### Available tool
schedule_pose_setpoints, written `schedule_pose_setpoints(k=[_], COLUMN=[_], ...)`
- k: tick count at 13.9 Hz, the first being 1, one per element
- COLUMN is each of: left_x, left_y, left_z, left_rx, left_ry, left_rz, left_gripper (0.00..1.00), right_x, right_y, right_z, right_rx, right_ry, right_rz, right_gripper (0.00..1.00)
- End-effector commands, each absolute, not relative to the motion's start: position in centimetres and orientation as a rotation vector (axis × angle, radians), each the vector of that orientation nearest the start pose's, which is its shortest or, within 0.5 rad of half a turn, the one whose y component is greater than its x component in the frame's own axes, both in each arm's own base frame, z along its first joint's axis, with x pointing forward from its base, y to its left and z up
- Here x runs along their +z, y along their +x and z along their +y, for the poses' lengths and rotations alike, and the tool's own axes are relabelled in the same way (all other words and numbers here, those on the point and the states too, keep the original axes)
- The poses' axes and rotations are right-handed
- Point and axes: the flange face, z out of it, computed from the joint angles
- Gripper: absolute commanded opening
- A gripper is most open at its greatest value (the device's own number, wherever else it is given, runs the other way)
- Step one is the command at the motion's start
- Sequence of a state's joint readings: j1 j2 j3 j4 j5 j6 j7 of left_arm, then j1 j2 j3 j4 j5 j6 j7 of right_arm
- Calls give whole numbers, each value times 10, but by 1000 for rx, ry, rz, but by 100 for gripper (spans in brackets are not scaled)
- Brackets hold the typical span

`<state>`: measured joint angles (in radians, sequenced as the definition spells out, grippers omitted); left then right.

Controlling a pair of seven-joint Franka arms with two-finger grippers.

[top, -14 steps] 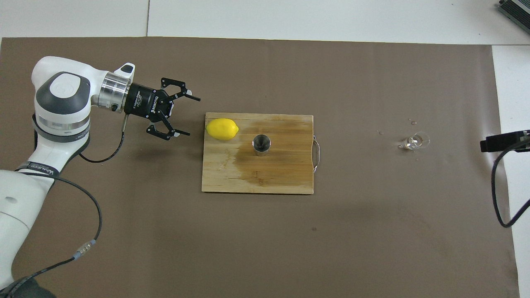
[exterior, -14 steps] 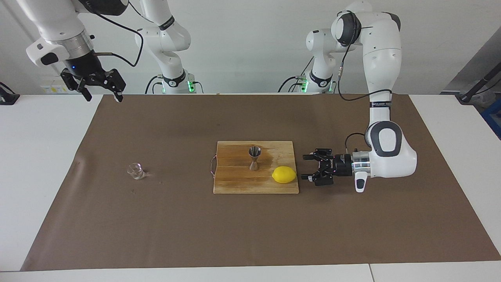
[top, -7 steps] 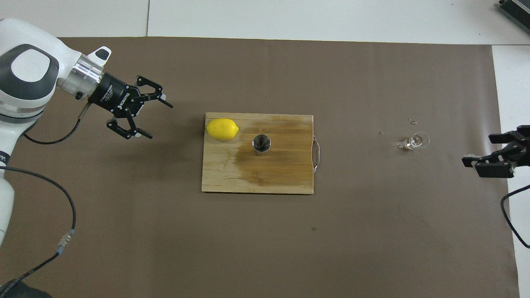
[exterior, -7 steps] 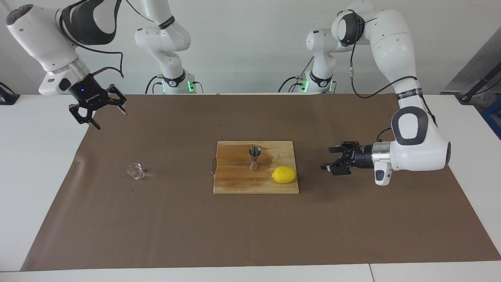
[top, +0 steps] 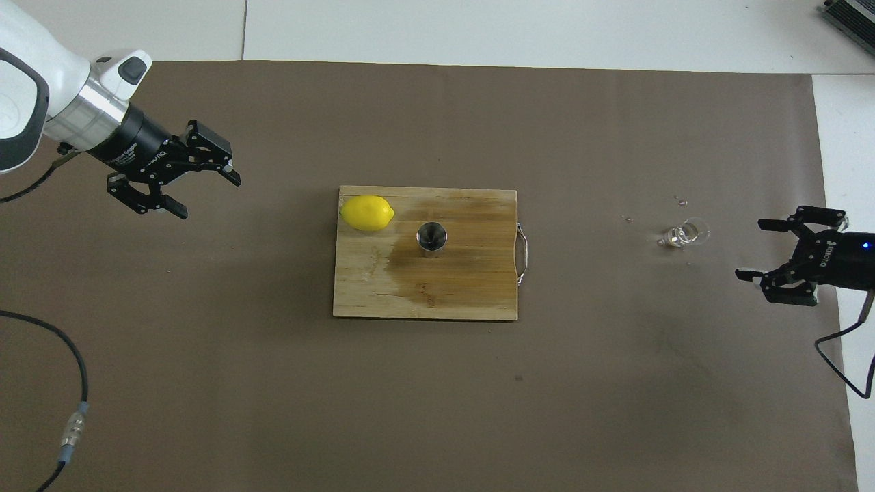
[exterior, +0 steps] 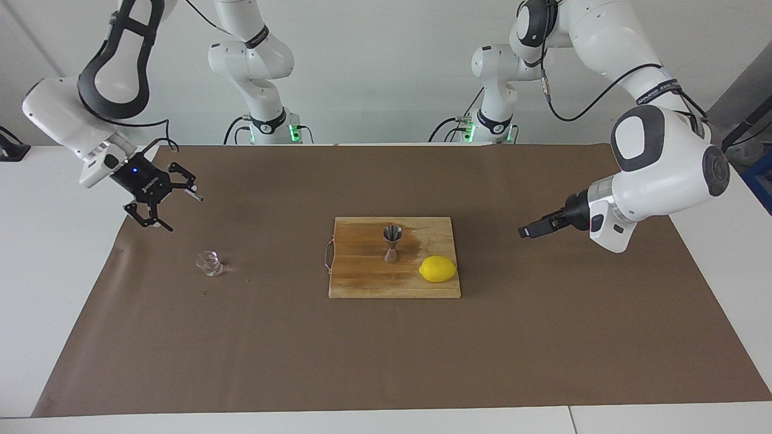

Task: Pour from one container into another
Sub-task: 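Retract the left gripper while the right gripper reaches the clear glass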

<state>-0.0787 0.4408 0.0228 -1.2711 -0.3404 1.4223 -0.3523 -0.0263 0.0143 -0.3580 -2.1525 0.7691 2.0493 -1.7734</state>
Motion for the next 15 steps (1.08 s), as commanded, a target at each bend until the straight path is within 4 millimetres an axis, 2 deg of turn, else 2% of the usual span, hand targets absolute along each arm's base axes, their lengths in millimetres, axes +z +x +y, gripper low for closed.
schedule_pose_setpoints(k=[1,2,3,5,6,11,12,15], left_x=[524,537,538,538,539,558,564,573], left_y=[643,642,645,651,652,645,636,601], left_z=[-90,-95,-100,-99,-98,-88,-85,-71], left_rx=[341,233,174,93,79,40,35,56], left_ry=[-3247,-3203,-3183,-3159,-3145,-3150,-3151,-3145], left_rz=[-66,85,178,279,313,338,331,315], left_gripper=[100,100,100,100,100,100,100,100], right_x=[364,359,351,320,304,274,268,266], right_y=[533,544,550,560,563,561,560,560], right_z=[-186,-189,-197,-205,-203,-201,-201,-199], right_rx=[-793,-817,-816,-849,-871,-875,-872,-886], right_ry=[-2216,-2177,-2165,-2095,-2044,-1980,-1972,-1951], right_rz=[-1292,-1316,-1326,-1322,-1311,-1387,-1399,-1428], right_gripper=[100,100,100,100,100,100,100,100])
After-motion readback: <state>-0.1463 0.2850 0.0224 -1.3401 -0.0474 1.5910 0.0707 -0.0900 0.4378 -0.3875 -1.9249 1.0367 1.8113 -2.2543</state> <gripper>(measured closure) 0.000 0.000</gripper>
